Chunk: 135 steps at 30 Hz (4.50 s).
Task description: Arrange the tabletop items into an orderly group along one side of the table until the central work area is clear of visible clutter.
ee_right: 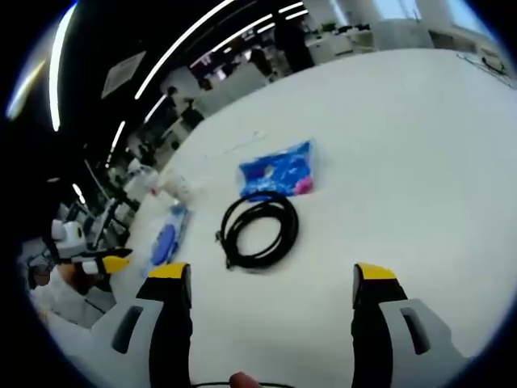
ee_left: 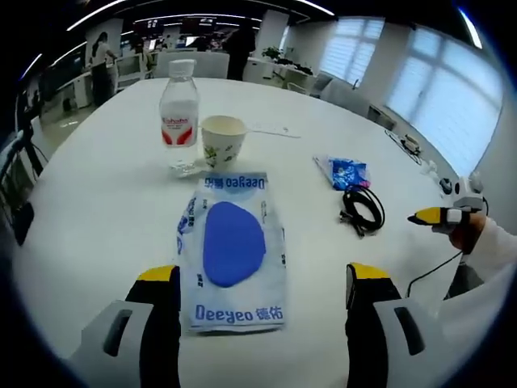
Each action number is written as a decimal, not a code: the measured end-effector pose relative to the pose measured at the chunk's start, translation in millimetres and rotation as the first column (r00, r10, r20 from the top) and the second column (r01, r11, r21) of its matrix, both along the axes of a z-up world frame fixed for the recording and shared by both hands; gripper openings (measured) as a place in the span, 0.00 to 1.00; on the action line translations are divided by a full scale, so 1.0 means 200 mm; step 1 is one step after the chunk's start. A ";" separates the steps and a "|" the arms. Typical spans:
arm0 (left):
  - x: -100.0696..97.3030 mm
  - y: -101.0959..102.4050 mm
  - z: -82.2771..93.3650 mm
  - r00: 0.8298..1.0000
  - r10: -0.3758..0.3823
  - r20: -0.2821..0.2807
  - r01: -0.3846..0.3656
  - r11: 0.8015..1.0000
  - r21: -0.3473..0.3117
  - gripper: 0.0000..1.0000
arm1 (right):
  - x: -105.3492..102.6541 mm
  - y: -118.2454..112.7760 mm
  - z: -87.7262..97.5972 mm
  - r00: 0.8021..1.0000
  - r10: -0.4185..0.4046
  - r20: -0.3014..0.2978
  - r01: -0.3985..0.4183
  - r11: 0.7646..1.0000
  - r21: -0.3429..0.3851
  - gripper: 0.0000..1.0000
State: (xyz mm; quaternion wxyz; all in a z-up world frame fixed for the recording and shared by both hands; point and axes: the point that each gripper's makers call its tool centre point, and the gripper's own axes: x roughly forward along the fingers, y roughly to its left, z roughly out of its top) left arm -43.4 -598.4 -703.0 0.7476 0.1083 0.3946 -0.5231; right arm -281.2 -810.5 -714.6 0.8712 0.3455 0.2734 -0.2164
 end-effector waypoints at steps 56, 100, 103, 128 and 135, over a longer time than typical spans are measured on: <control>-0.07 0.29 -0.26 0.900 0.344 -0.266 -0.356 0.934 0.004 0.66 | 0.95 0.17 0.32 0.813 0.582 -0.007 -0.570 0.795 -0.207 0.69; 0.00 0.25 -0.29 0.831 0.450 -0.328 -0.460 0.887 0.050 0.02 | 1.42 0.45 -0.18 0.565 0.814 -0.137 -0.824 0.545 -0.156 0.00; 0.03 0.27 -0.26 0.817 0.476 -0.326 -0.493 0.869 0.036 0.00 | 1.32 0.45 -0.14 0.603 0.790 -0.113 -0.797 0.590 -0.130 0.00; 0.13 -0.02 0.00 0.959 0.206 -0.195 -0.228 0.969 -0.099 0.00 | 0.60 0.52 0.15 0.931 0.340 0.133 -0.335 0.940 -0.060 0.00; 0.07 -0.06 -0.03 0.980 0.125 -0.155 -0.137 0.988 -0.065 0.00 | 0.53 0.51 0.12 0.948 0.291 0.130 -0.288 0.957 -0.046 0.00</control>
